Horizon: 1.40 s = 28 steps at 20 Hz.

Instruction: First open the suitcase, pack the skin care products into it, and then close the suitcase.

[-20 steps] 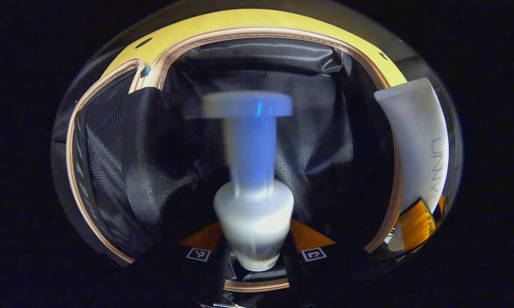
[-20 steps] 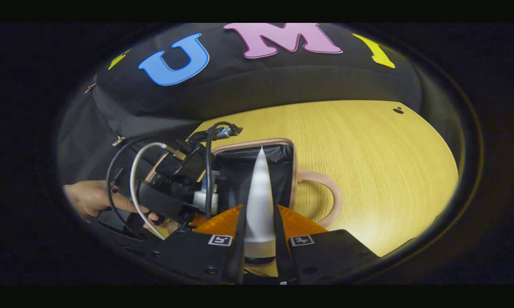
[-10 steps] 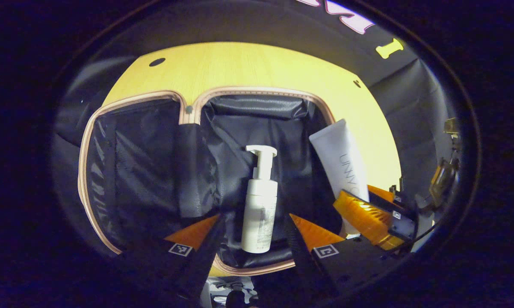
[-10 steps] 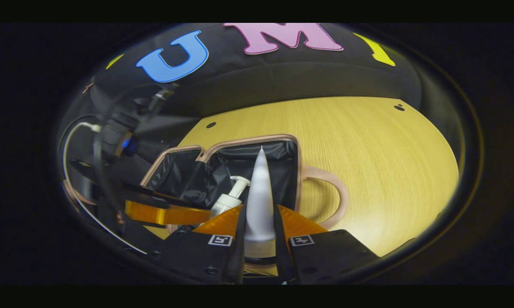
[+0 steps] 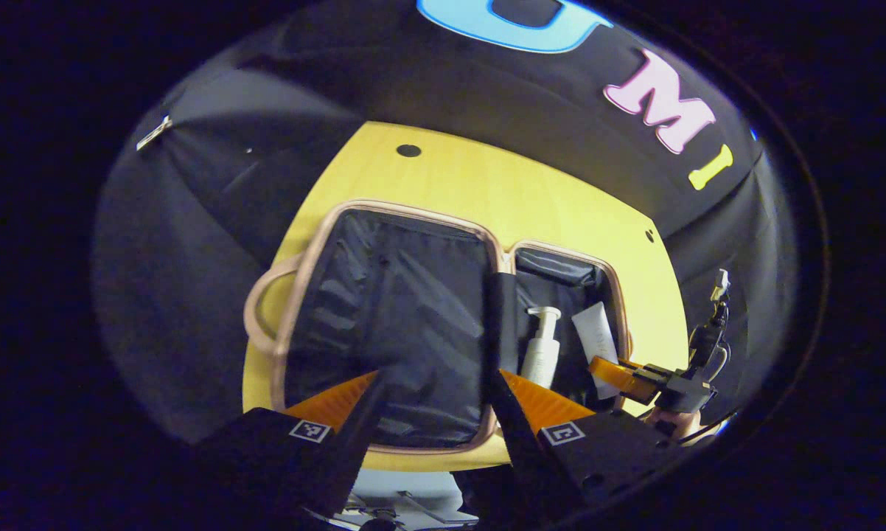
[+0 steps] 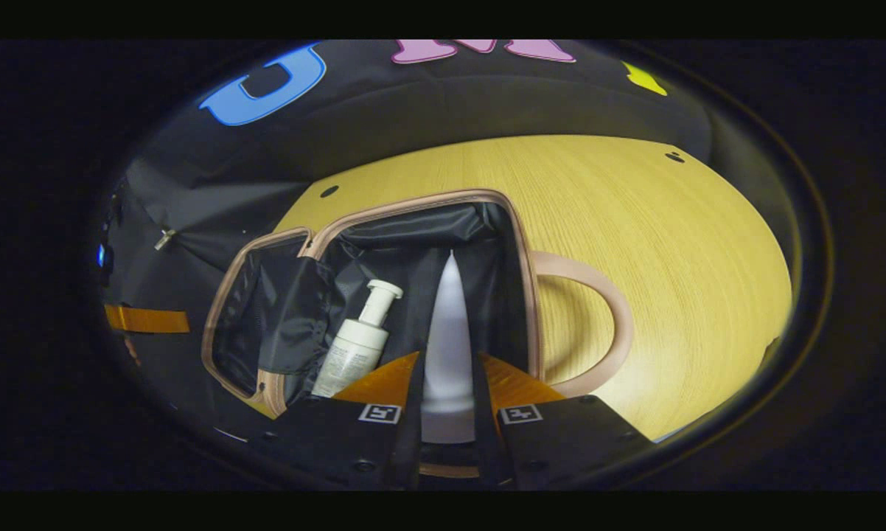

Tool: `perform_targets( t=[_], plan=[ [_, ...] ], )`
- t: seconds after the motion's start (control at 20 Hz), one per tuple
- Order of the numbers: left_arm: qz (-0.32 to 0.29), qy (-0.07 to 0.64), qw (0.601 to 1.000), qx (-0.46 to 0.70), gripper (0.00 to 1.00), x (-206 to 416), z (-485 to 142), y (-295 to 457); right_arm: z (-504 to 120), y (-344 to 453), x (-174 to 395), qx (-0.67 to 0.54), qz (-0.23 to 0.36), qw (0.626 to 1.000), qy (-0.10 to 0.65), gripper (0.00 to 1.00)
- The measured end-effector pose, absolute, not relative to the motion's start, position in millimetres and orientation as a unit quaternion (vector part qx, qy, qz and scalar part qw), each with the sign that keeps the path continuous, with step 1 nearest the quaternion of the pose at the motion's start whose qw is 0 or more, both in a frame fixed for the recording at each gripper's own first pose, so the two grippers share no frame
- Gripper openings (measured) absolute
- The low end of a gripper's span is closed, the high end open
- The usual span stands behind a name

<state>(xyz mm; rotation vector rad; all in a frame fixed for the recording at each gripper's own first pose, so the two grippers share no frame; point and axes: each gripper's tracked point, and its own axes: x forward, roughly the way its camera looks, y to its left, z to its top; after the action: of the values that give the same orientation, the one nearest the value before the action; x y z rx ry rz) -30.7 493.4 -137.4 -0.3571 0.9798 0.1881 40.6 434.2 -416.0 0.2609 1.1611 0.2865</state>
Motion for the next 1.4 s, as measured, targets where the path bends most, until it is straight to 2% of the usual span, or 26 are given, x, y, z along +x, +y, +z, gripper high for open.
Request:
perform_targets(
  t=[0.05, 0.15, 0.3, 0.45, 0.5, 0.8, 0.9, 1.2, 1.25, 1.3, 1.35, 1.4],
  plan=[
    [0.109, 0.464, 0.861, -0.177, 0.88, -38, -139, 511, -420, 436, 38, 0.115, 0.133, 0.815, 0.552, 0.27],
    [0.137, 0.453, 0.86, -0.19, 0.88, -51, -137, 538, -425, 440, 30, 0.101, 0.137, 0.804, 0.569, 0.39],
    [0.163, 0.442, 0.857, -0.208, 0.88, -59, -138, 572, -404, 453, 39, 0.124, 0.159, 0.817, 0.54, 0.44],
    [0.174, 0.443, 0.853, -0.214, 0.88, -56, -150, 590, -374, 446, 46, 0.118, 0.184, 0.837, 0.502, 0.93],
    [0.177, 0.444, 0.851, -0.215, 0.88, -53, -152, 598, -360, 444, 47, 0.121, 0.195, 0.844, 0.484, 0.99],
    [0.208, 0.467, 0.838, -0.188, 0.88, -28, -174, 667, -310, 417, 63, 0.102, 0.224, 0.878, 0.411, 0.98],
    [0.23, 0.492, 0.819, -0.186, 0.88, -27, -192, 683, -314, 402, 71, 0.103, 0.207, 0.882, 0.41, 0.98],
    [0.218, 0.534, 0.79, -0.207, 0.88, -13, -241, 685, -324, 337, 100, 0.111, 0.127, 0.895, 0.412, 0.98],
    [0.22, 0.54, 0.79, -0.193, 0.81, -9, -248, 690, -324, 328, 103, 0.112, 0.118, 0.896, 0.414, 0.98],
    [0.215, 0.548, 0.787, -0.183, 0.88, -6, -256, 690, -325, 319, 106, 0.115, 0.107, 0.897, 0.414, 0.98],
    [0.2, 0.556, 0.785, -0.186, 0.87, -3, -262, 683, -327, 311, 110, 0.117, 0.096, 0.897, 0.416, 0.98],
    [0.195, 0.565, 0.779, -0.187, 0.64, -2, -268, 681, -328, 305, 112, 0.12, 0.085, 0.896, 0.418, 0.98]
  ],
)
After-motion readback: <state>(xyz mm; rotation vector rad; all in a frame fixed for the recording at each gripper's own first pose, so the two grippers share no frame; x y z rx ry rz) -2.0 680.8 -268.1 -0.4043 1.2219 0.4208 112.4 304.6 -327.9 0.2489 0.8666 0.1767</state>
